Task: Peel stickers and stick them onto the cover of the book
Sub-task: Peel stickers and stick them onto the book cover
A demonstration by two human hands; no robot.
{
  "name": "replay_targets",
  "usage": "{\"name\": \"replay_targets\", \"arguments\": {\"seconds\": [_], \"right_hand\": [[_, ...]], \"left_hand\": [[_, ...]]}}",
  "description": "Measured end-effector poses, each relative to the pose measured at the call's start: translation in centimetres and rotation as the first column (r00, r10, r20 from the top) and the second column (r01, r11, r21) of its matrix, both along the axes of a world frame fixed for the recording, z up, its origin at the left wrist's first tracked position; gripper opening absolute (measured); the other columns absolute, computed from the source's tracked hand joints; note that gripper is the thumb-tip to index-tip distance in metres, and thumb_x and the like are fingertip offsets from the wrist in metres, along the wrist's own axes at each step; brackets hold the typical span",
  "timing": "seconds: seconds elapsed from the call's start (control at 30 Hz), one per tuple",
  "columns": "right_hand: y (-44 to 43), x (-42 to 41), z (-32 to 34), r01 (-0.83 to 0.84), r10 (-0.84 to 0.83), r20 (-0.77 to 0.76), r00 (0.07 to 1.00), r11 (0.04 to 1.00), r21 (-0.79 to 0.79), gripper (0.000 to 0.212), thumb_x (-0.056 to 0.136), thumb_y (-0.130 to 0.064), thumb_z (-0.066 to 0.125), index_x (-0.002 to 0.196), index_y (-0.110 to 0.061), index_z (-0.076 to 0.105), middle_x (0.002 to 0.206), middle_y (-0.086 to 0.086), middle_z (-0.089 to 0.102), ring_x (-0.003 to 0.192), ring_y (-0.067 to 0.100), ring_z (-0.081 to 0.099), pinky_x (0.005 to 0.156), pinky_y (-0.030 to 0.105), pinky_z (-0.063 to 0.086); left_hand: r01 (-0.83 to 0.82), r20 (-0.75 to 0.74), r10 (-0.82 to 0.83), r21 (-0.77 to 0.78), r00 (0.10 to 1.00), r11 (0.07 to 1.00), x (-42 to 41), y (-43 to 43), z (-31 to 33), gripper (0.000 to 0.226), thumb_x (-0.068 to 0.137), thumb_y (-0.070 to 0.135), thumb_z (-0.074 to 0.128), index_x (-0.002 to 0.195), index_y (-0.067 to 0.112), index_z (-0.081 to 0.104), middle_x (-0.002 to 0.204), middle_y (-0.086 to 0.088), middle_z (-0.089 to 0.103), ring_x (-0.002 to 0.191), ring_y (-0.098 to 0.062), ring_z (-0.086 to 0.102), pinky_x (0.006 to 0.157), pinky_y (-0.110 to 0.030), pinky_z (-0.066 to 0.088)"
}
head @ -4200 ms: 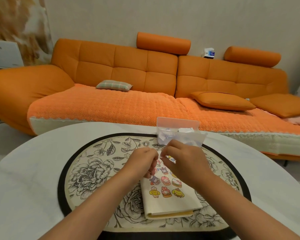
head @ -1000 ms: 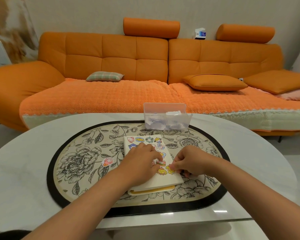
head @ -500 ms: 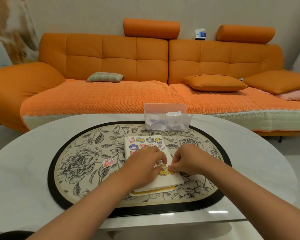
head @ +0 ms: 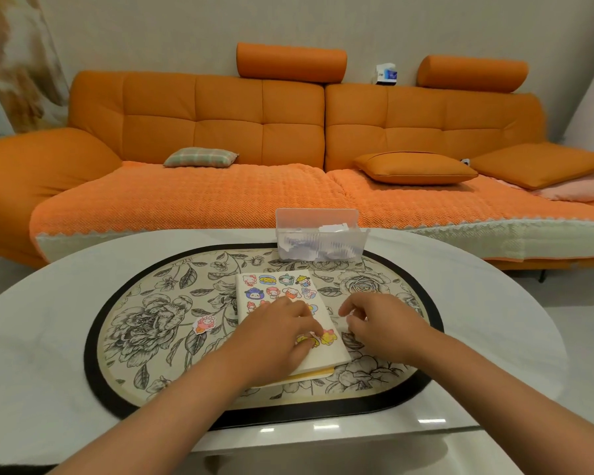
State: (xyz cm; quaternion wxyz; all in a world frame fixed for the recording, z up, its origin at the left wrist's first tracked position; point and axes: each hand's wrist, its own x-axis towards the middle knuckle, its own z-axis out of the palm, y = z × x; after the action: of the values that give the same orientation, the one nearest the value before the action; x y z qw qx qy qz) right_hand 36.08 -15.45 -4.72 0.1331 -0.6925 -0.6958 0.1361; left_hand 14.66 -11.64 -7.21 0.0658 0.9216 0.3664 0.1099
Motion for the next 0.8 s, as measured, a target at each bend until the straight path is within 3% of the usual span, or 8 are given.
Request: {"name": "replay_targets", "arguments": {"seconds": [0.1,0.17,0.23,0.37,0.47,0.57,0.7,0.8], "right_hand": [[-0.7,0.2,-0.4,-0.047,0.047,0.032,0.998,0.999,0.013,0.027,0.098,-0.029,0.047,0.115,-0.040,0.066,0.103,-0.015,0.068,0.068,0.001,0.055,0.066,0.026,0.047],[-1.3,0.2,-0.4,-0.111,0.109,0.057,0.992,0.993,0.032,0.029,0.098,-0.032,0.049,0.118,-0.043,0.067,0.111,-0.018,0.067,0.077,-0.001,0.054,0.075,0.025,0.048],[-1.9,0.1,-0.5,-0.196,0.189,0.118,0.975,0.979,0.055,0.032,0.100,-0.034,0.048,0.126,-0.045,0.064,0.112,-0.018,0.063,0.086,0.003,0.055,0.073,0.024,0.044],[-2.8,0.1,-0.9,-0.322,0.302,0.237,0.923,0.945,0.050,0.038,0.101,-0.037,0.044,0.136,-0.044,0.058,0.114,-0.014,0.056,0.098,0.011,0.056,0.072,0.027,0.044],[-3.0,0.0,-1.1,-0.342,0.310,0.286,0.907,0.937,0.067,0.040,0.101,-0.035,0.041,0.138,-0.039,0.056,0.115,-0.009,0.054,0.100,0.016,0.056,0.073,0.030,0.047],[-3.0,-0.4,-1.5,-0.339,0.304,0.322,0.897,0.939,0.058,0.043,0.101,-0.035,0.038,0.143,-0.034,0.047,0.119,-0.004,0.050,0.103,0.020,0.053,0.075,0.033,0.049],[-2.5,-0.5,-2.0,-0.338,0.305,0.327,0.895,0.940,0.047,0.049,0.100,-0.034,0.039,0.148,-0.033,0.040,0.122,-0.001,0.047,0.104,0.022,0.053,0.074,0.033,0.048],[-2.4,-0.4,-2.2,-0.346,0.309,0.331,0.892,0.936,0.058,0.049,0.099,-0.033,0.039,0.149,-0.034,0.041,0.122,-0.001,0.047,0.104,0.021,0.053,0.073,0.031,0.045]], "left_hand": [[0.009,-0.058,-0.008,0.031,0.998,0.999,0.1,-0.5,-0.2,0.039,0.103,0.041,0.038,0.140,0.045,0.049,0.133,0.014,0.046,0.122,-0.011,0.036,0.103,-0.035,0.031],[0.013,-0.089,-0.008,0.046,0.996,0.999,0.3,-0.8,-0.2,0.042,0.104,0.040,0.035,0.146,0.045,0.042,0.135,0.012,0.042,0.124,-0.013,0.032,0.103,-0.036,0.028],[0.009,-0.104,-0.004,0.048,0.995,0.999,0.4,-0.9,0.0,0.044,0.104,0.039,0.033,0.147,0.044,0.040,0.136,0.011,0.040,0.124,-0.013,0.032,0.104,-0.037,0.028],[0.006,-0.139,0.004,0.068,0.990,0.998,0.5,-1.0,0.2,0.042,0.103,0.040,0.034,0.141,0.037,0.050,0.140,0.010,0.042,0.126,-0.015,0.037,0.105,-0.039,0.031],[0.008,-0.100,0.002,0.103,0.995,0.995,0.5,-1.1,0.1,0.039,0.100,0.041,0.038,0.131,0.034,0.061,0.136,0.011,0.051,0.119,-0.015,0.045,0.094,-0.035,0.040],[0.002,-0.064,0.002,0.062,0.998,0.998,0.1,-1.3,-0.1,0.039,0.099,0.044,0.041,0.132,0.038,0.062,0.137,0.013,0.052,0.123,-0.013,0.044,0.097,-0.033,0.041],[0.027,-0.075,-0.025,0.017,0.997,0.999,-0.6,-1.9,-0.3,0.044,0.100,0.054,0.040,0.142,0.045,0.050,0.149,0.011,0.041,0.139,-0.011,0.032,0.113,-0.030,0.024],[0.049,-0.099,-0.049,-0.009,0.994,0.999,-0.9,-2.0,-0.3,0.044,0.100,0.056,0.038,0.144,0.052,0.042,0.155,0.010,0.032,0.144,-0.010,0.022,0.116,-0.030,0.014]]}}
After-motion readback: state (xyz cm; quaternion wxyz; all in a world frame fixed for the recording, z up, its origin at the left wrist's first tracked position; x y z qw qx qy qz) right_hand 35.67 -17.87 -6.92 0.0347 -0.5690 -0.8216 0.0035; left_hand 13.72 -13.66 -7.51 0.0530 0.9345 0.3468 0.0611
